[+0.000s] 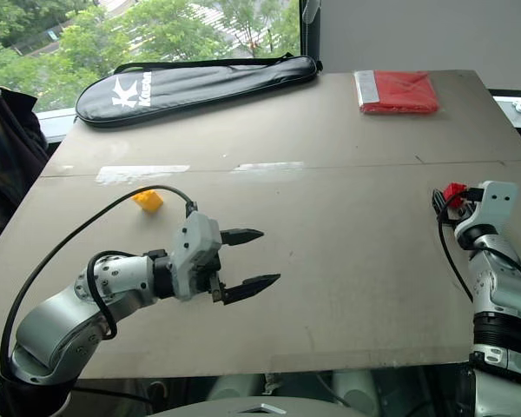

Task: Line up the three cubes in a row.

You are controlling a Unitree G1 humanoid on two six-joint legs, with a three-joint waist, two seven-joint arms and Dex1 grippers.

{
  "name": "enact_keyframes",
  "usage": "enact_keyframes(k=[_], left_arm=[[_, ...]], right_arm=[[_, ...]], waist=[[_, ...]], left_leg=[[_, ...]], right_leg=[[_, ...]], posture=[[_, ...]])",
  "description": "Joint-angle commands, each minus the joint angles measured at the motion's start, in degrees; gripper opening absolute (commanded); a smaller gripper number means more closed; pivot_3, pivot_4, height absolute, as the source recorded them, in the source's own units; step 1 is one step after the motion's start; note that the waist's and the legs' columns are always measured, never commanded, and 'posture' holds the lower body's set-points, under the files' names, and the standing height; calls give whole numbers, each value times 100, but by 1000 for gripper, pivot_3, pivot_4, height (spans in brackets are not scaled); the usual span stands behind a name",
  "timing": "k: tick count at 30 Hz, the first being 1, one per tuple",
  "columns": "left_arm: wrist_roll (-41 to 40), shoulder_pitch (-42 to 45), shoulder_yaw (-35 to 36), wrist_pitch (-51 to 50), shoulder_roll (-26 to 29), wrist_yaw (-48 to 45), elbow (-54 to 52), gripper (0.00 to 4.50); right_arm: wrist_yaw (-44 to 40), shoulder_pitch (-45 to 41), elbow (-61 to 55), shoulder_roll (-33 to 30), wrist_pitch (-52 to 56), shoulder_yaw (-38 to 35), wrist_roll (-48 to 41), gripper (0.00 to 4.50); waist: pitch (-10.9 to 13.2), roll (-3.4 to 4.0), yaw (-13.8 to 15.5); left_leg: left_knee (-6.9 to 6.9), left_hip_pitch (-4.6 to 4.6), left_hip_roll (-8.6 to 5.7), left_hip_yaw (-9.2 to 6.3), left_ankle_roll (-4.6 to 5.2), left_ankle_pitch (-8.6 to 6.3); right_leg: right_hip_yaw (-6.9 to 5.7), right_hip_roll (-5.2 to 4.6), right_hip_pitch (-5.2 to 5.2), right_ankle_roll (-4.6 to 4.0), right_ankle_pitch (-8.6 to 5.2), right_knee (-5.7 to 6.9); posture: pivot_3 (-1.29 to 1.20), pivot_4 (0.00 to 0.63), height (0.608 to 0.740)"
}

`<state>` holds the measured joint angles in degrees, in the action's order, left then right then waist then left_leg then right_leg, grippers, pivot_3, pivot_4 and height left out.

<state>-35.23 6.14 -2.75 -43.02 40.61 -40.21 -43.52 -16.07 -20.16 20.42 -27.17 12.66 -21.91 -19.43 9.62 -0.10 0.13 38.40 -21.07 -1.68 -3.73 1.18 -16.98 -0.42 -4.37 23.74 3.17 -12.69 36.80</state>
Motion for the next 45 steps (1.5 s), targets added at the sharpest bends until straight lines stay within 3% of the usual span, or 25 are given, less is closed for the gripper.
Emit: enact_keyframes(k=[1,5,10,15,20,24,31,36,45], left_arm=[[-134,65,106,7,18,40,-234,4500],[-94,15,113,74,76,29,-238,4500],[-60,-28,100,131,61,38,-192,4500],[47,-219,124,233,152,-21,-166,4500],[74,-229,83,272,176,-53,-59,4500],[178,-183,0,387,243,-243,170,4500],[270,-192,31,534,299,-466,340,4500],[301,-213,62,540,480,-640,374,4500],[313,-245,208,674,590,-833,518,4500]], right_arm=[[-38,-182,163,-77,-256,-30,87,3108],[-85,-216,278,-78,-355,-19,147,1260],[-374,71,-210,-3,-348,22,1,1273],[-583,1165,-1980,232,20,300,-211,1273],[-1226,2608,-3970,268,509,1042,-593,1273],[-749,2837,-4464,598,733,1493,-369,1273],[603,3296,-5076,1751,722,2360,564,1273],[1076,3368,-5128,1980,729,2629,1140,1273],[1298,3431,-5131,2300,577,2783,1369,1273]], waist=[[0,0,-18],[0,0,-72],[0,0,-88],[0,3,-75],[2,1,-73],[8,-12,-91],[8,-14,-78],[9,-20,-81],[9,-20,-86]], left_leg=[[0,1,0,2,0,0],[0,2,0,5,0,0],[0,5,0,5,2,-1],[-1,3,5,0,12,-7],[-1,6,10,-7,13,-8],[1,15,12,2,14,-8],[-1,18,39,-3,-1,0],[1,15,31,7,-3,0],[0,17,35,3,-3,0]], right_leg=[[1,0,0,0,0,1],[3,0,0,0,0,2],[11,0,0,1,1,3],[10,4,4,1,1,4],[8,7,2,2,0,6],[13,9,-1,-1,-2,6],[10,36,7,-29,4,13],[20,30,8,-28,4,7],[15,34,9,-19,-2,8]], posture=[[0,150,701],[0,150,701],[0,150,701],[0,150,701],[0,150,701],[0,150,701],[0,150,701],[0,150,701],[0,150,701]])
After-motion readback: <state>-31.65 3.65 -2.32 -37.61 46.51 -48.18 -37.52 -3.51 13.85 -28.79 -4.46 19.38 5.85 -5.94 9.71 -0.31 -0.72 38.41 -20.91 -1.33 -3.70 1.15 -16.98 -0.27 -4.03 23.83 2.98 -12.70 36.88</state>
